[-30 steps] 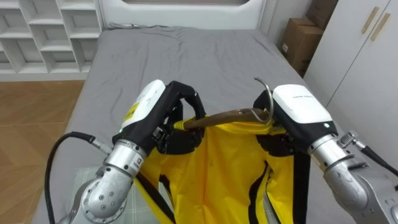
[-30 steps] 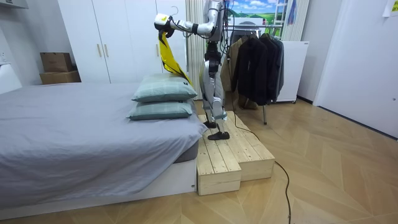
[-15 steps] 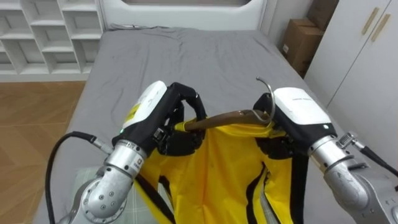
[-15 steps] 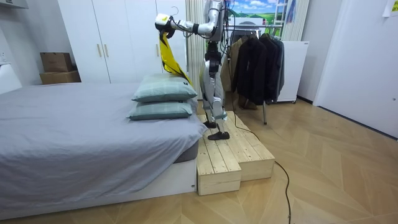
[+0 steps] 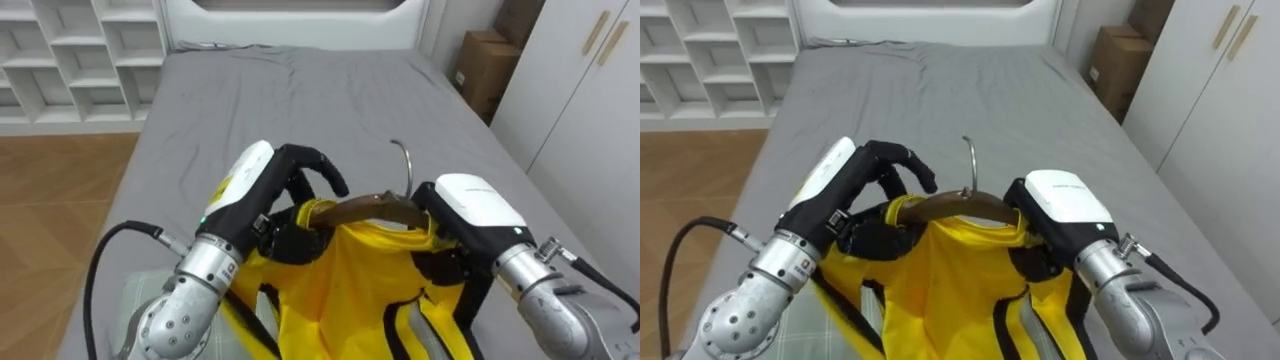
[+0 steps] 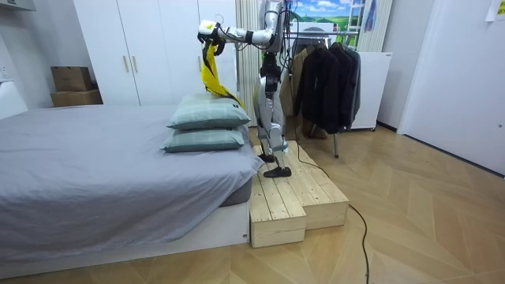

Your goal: Hang clothes

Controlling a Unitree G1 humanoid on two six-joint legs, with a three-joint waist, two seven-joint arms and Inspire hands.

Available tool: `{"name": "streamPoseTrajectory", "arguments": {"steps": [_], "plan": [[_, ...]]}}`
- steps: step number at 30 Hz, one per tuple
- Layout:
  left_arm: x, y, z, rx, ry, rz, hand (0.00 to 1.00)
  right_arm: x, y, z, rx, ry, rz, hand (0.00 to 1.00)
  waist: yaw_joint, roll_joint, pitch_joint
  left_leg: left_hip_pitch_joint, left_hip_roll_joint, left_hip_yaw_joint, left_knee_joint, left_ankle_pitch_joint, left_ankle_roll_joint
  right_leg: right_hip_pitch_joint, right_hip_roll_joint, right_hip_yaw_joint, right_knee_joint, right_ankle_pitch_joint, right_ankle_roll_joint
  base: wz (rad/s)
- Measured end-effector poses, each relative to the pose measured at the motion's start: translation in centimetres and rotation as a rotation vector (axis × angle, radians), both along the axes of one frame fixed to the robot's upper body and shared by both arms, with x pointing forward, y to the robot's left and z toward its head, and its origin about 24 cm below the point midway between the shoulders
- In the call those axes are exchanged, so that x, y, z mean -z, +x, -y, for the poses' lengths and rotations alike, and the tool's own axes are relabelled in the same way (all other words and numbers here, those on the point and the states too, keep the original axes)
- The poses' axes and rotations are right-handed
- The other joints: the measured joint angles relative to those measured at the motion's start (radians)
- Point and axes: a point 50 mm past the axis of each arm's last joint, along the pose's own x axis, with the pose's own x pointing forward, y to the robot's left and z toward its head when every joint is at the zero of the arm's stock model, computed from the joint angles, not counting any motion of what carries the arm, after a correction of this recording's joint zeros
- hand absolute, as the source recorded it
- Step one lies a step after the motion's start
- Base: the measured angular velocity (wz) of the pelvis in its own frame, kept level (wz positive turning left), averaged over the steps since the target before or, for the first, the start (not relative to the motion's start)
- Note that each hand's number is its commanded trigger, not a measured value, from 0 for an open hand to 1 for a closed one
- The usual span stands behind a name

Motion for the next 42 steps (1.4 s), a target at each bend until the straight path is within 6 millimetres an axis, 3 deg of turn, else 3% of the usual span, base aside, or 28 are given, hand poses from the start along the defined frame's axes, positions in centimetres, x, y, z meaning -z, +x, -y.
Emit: {"name": "streamPoseTrajectory", "arguments": {"steps": [7, 18, 25, 42], "plan": [[-0.1, 0.0, 0.1, 0.007, -0.023, 0.007, 0.0, 0.6, 0.0, 0.3, 0.01, -0.035, -0.044, 1.0, -0.002, 0.0, 0.0, 0.001, 0.0, 0.0, 0.001, 0.0, 0.0, -0.001, -0.002, 0.0, 0.005, -0.001, -0.001, 0.0], [1.4, 0.0, -0.3, -0.01, -0.032, -0.054, 0.0, 1.7, -0.8, 0.7, 0.025, -0.033, -0.091, 1.0, -0.009, -0.001, 0.0005, 0.012, 0.0, 0.007, -0.001, 0.0, 0.0, 0.002, -0.002, 0.006, 0.016, -0.007, -0.001, -0.01], [4.0, -0.9, -1.1, -0.047, -0.03, -0.149, 0.0, 2.6, -1.6, 1.1, 0.039, -0.027, -0.143, 1.0, -0.026, -0.001, 0.0006, 0.012, 0.0, 0.011, -0.001, 0.0, 0.0, 0.0, -0.002, 0.011, 0.015, -0.008, 0.0, 0.0], [4.7, -1.1, -2.0, -0.118, -0.054, -0.158, 0.0, 2.7, -2.2, 3.1, 0.153, 0.04, -0.105, 1.0, -0.036, 0.015, 0.0009, 0.015, 0.0, 0.023, -0.002, 0.0, 0.0, 0.004, 0.0, 0.018, 0.013, -0.009, 0.0, 0.0]]}}
